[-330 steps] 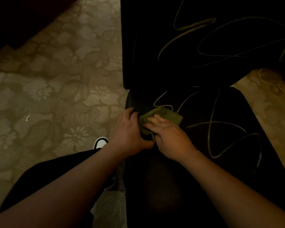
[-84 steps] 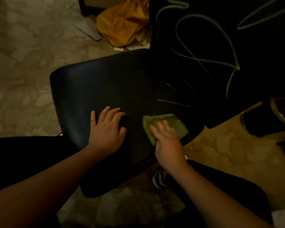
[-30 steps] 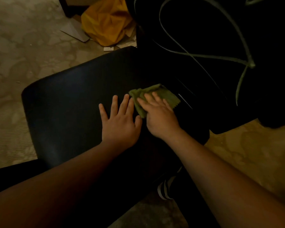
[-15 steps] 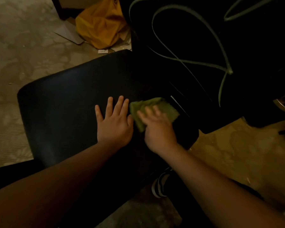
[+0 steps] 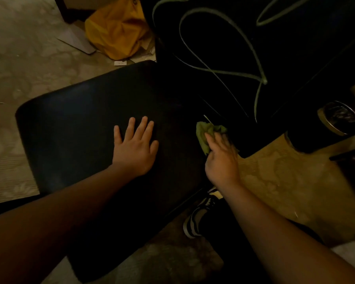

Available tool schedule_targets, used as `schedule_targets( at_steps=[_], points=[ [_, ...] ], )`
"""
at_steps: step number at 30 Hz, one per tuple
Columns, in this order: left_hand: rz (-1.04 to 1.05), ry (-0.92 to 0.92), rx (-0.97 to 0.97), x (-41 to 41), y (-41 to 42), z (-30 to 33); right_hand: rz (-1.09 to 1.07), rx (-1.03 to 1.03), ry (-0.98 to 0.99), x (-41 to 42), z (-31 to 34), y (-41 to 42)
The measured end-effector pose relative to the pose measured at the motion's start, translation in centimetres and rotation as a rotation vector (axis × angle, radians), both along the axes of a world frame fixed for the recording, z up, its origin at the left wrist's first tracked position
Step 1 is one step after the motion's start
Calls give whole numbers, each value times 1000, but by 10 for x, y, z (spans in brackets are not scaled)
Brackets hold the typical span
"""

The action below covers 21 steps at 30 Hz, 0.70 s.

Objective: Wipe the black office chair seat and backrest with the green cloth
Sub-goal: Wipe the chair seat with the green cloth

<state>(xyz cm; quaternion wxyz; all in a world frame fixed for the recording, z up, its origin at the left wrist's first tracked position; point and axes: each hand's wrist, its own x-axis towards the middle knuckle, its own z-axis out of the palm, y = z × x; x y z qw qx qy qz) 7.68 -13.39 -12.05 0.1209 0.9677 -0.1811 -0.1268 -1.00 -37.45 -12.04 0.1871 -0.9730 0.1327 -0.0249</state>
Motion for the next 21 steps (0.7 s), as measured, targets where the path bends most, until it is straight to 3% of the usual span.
schedule_targets(
  at_steps=[3, 7, 9, 11, 15, 21],
  points=[
    [-57, -41, 9, -12, 19, -1, 75, -55, 55, -24, 9, 37],
    [-82, -57, 11, -29, 38, -2, 537, -35, 58, -63, 16, 89],
    [-102, -52, 7, -36, 49, -2, 646, -63, 55, -63, 18, 84],
    [-131, -56, 8, -41, 65, 0, 526, -55, 48, -54, 17, 58],
    [-138, -26, 42, -47, 97, 5, 54, 43, 6, -39, 8, -5],
    [-50, -67, 62, -65, 103, 3, 3, -34, 24, -41, 4, 25]
  ],
)
